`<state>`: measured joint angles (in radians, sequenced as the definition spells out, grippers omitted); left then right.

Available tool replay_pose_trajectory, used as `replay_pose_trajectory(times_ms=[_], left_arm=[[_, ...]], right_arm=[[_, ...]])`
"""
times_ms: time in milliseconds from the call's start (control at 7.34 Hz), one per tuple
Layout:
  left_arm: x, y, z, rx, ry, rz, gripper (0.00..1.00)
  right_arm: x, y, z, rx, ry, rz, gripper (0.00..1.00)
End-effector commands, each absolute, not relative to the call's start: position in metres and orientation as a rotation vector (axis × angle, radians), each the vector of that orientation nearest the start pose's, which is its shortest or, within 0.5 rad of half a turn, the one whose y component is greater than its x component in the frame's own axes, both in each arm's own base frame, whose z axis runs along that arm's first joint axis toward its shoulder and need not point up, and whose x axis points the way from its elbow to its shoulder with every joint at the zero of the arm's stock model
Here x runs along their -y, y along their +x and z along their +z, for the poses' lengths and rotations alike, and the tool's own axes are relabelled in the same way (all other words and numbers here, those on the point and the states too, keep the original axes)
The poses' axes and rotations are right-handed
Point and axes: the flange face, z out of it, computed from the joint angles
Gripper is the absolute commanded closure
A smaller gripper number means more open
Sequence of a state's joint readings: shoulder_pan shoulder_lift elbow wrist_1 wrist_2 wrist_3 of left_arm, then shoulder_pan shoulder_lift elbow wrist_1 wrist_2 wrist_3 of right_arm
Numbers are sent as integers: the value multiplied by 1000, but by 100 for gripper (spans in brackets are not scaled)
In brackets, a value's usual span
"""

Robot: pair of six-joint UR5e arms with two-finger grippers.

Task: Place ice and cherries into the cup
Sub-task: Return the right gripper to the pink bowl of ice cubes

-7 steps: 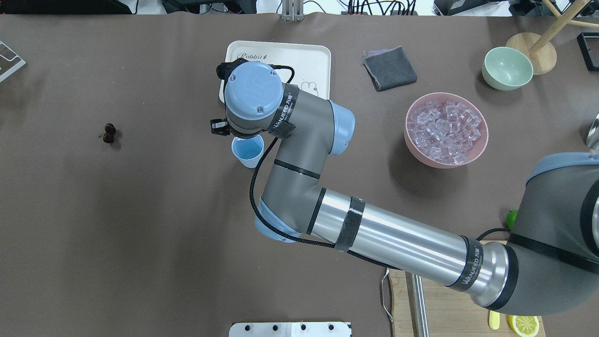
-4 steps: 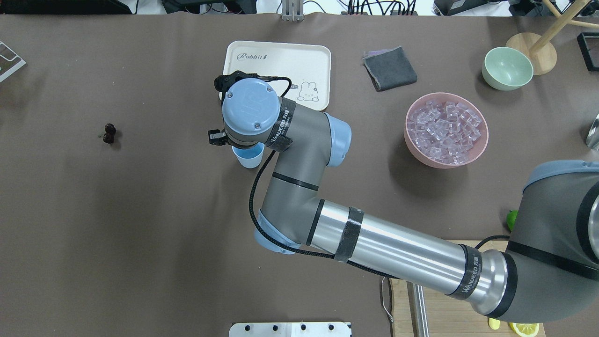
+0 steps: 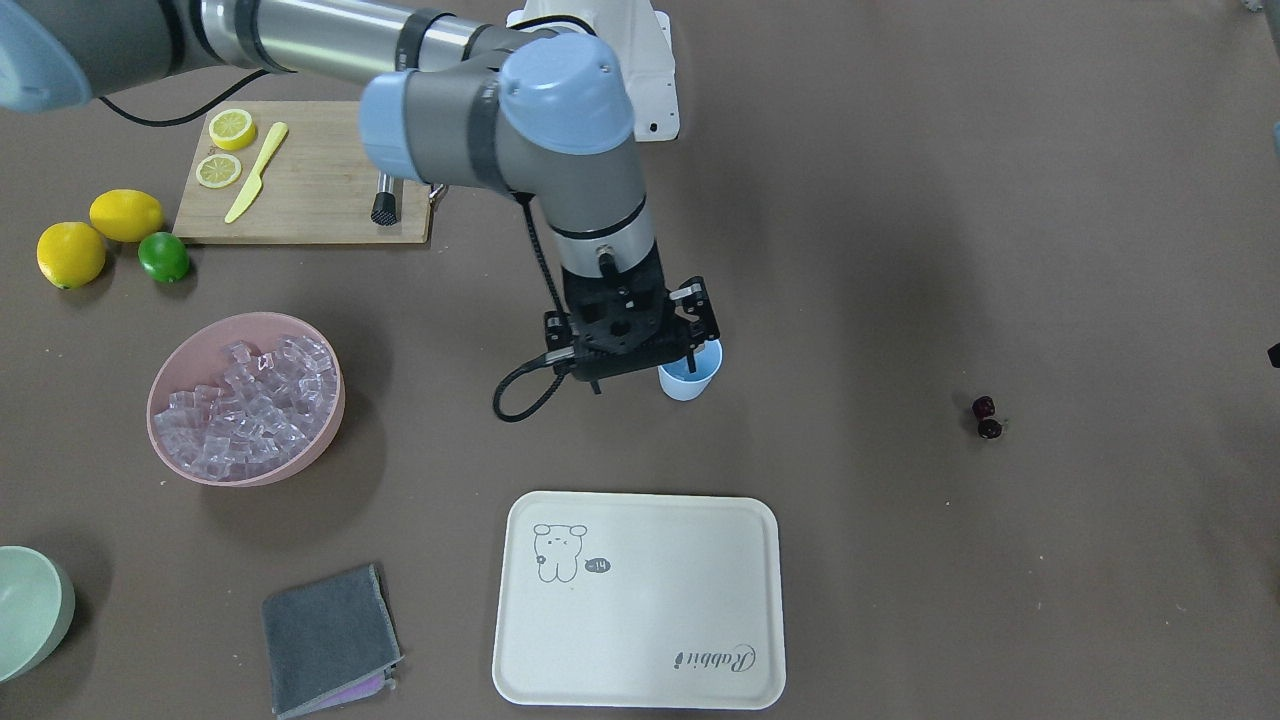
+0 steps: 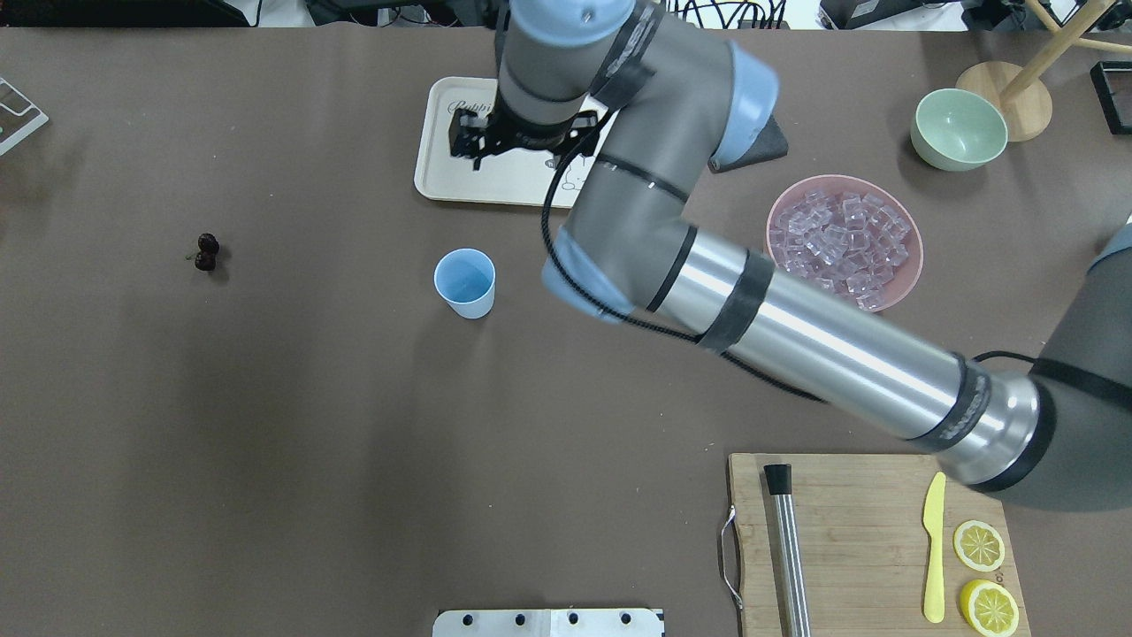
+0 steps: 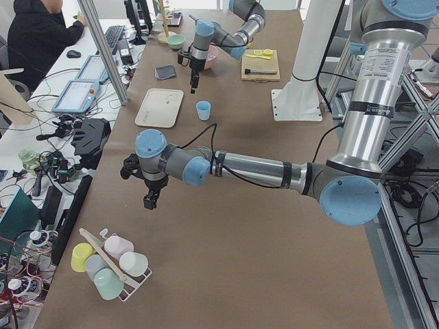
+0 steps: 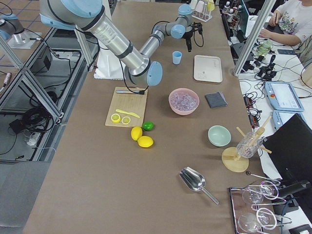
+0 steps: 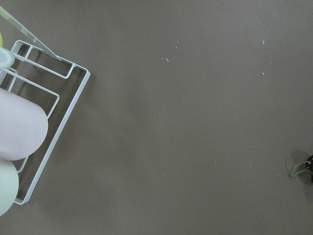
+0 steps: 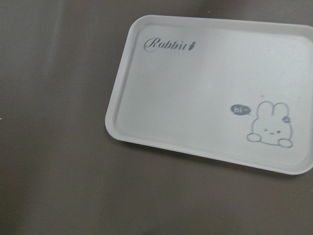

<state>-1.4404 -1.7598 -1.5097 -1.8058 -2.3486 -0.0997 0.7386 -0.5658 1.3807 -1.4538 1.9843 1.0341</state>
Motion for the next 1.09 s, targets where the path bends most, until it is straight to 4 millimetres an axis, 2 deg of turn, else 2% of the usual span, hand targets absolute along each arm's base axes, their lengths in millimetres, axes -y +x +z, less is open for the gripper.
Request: replay_pose_trajectory(times_ms=[0,136,272,408,681,817,953], left_arm=[[590,13,559,-804,265,174,2],[589,14,561,-806,278,180,2],[589,17,564,-806,272,183,2],[589,18,564,-807,273,185,2],[590,21,563,-808,270,189,2],[591,22,564,-807,269,190,2],[592,22,566,-807,264,188,2]], right_arm=[[620,-398,166,854,161,-24,1],[615,-356,235,763,196,-124,1],[618,-303,291,702,224,-182,1],[598,-302,325,597,270,-228,1],[576,-345,337,436,307,-261,1],[569,-353,347,379,331,-269,1],[565,-352,360,369,321,-277,1]])
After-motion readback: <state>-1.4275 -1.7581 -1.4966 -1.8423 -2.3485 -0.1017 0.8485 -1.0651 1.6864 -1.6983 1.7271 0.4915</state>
